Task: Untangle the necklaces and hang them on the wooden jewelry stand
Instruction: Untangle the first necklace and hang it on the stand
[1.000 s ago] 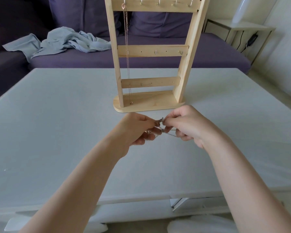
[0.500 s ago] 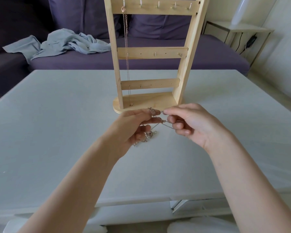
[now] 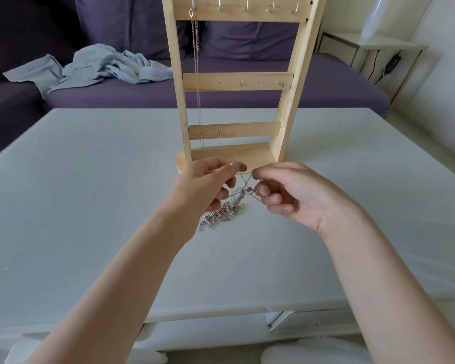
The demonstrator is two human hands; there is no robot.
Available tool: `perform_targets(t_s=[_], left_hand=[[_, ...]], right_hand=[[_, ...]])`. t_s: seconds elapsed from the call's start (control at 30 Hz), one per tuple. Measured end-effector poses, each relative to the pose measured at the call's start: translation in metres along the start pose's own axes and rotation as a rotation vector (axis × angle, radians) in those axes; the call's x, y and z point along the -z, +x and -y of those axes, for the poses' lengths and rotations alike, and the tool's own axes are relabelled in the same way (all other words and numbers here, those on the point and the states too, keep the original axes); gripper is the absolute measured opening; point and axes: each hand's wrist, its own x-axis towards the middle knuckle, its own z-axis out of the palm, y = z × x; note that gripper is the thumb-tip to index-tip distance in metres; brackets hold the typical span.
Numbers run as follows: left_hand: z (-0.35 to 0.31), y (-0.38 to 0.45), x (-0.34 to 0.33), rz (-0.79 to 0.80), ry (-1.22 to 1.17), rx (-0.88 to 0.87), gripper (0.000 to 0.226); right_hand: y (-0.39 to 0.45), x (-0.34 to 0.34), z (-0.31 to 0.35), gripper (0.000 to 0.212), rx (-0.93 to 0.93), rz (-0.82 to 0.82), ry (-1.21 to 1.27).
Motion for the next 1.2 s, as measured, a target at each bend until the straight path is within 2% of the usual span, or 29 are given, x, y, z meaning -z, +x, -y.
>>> perform_targets(t_s=[0.2, 0.5, 0.7, 0.9, 1.0, 1.2], left_hand=[[0.0006, -0.0009, -0.0014, 0.006, 0.049, 0.087, 0.018], [-0.0029, 0.0000, 0.0012, 0.013, 0.043, 0.065, 0.035], [-0.0038, 0.0010, 0.0021, 0.041, 0.067, 0.106, 0.039], [-0.0046, -0.0004, 0.0047, 0.119, 0.093, 0.132, 0.032], [-0.0043, -0.0007, 0.0049, 0.146, 0.092, 0.138, 0.022], [0.0009, 0.0026, 0.0071, 0.113, 0.127, 0.098, 0.008]], right_hand=[[0.0005, 0.0020, 0.0001, 0.013, 0.074, -0.060, 0.023], [-0.0011, 0.0012, 0.0016, 0.019, 0.159, -0.190, 0.213], [-0.0027, 0.0025, 0.0014, 0.022, 0.198, -0.213, 0.137], [-0.0047, 0.0050, 0.0029, 0.021, 0.245, -0.239, 0.106], [-0.0058, 0.0059, 0.0043, 0.022, 0.264, -0.243, 0.100], [-0.0041, 0.0072, 0.0019, 0.021, 0.228, -0.180, -0.052]])
